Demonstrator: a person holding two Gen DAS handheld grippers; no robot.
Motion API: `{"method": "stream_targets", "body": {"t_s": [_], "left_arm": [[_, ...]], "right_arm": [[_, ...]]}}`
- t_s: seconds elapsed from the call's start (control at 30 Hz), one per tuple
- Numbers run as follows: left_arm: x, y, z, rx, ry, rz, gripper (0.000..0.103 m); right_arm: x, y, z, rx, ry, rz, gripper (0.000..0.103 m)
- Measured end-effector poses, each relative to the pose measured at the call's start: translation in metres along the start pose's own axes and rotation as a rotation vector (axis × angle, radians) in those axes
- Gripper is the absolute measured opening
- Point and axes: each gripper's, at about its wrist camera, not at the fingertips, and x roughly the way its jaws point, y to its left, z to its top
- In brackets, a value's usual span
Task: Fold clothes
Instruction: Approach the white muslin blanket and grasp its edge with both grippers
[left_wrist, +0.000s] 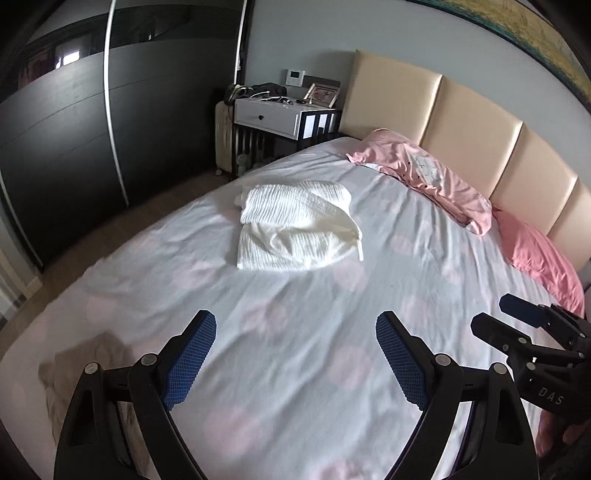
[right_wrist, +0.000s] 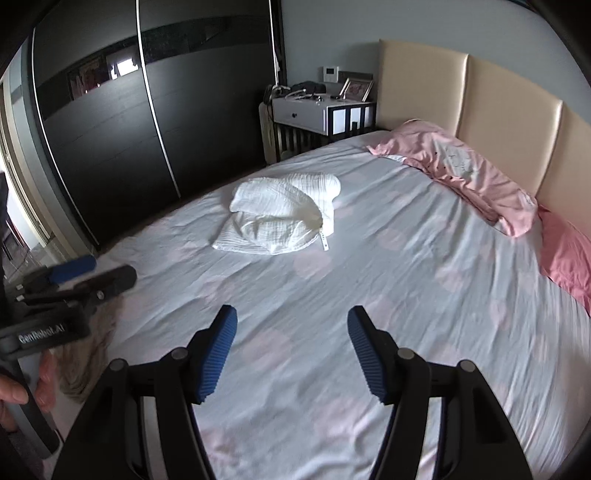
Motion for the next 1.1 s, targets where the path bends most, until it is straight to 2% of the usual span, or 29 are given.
{"method": "stream_targets", "body": {"t_s": [0.13, 0.2, 0.3, 0.4, 0.53, 0.6, 0.63, 0.7, 0.77, 0.83, 0.9, 1.1], "left_arm": [[0.073, -0.006, 0.024, 0.044, 0.014, -0.045, 0.090], [0.110, -0.012, 0.033, 0.072, 0.026, -0.091, 0.090], [0.168, -0.017, 0.040, 0.085, 0.066, -0.097, 0.087], [0.214, -0.017, 0.040, 0.097, 0.099, -0.089, 0.077], [0.256, -0.017, 0.038, 0.097, 0.116, -0.092, 0.077], [0.270, -0.020, 0.036, 0.097, 0.123, -0.087, 0.077], [0.275, -0.021, 0.035, 0.090, 0.128, -0.086, 0.073], [0.288, -0.022, 0.035, 0.079, 0.147, -0.073, 0.065], [0.295, -0.022, 0.035, 0.066, 0.148, -0.068, 0.062], [0.299, -0.022, 0.036, 0.050, 0.143, -0.063, 0.053], [0.299, -0.024, 0.039, 0.036, 0.146, -0.064, 0.043], [0.275, -0.039, 0.041, 0.054, 0.149, -0.083, 0.024]], "right_arm": [[0.067, -0.016, 0.022, -0.011, 0.029, 0.022, 0.060], [0.101, -0.024, 0.031, -0.017, 0.045, 0.016, 0.058], [0.155, -0.042, 0.042, 0.030, 0.089, 0.048, 0.052], [0.202, -0.057, 0.048, 0.052, 0.110, 0.039, 0.050], [0.245, -0.067, 0.054, 0.069, 0.114, 0.075, 0.050], [0.262, -0.071, 0.058, 0.089, 0.110, 0.091, 0.050], [0.270, -0.072, 0.059, 0.098, 0.111, 0.098, 0.049], [0.285, -0.074, 0.061, 0.110, 0.125, 0.098, 0.035], [0.289, -0.073, 0.061, 0.110, 0.126, 0.091, 0.031], [0.281, -0.071, 0.061, 0.101, 0.109, 0.080, 0.024], [0.273, -0.068, 0.061, 0.092, 0.092, 0.069, 0.005], [0.249, -0.061, 0.061, 0.063, 0.040, 0.036, 0.002]]}}
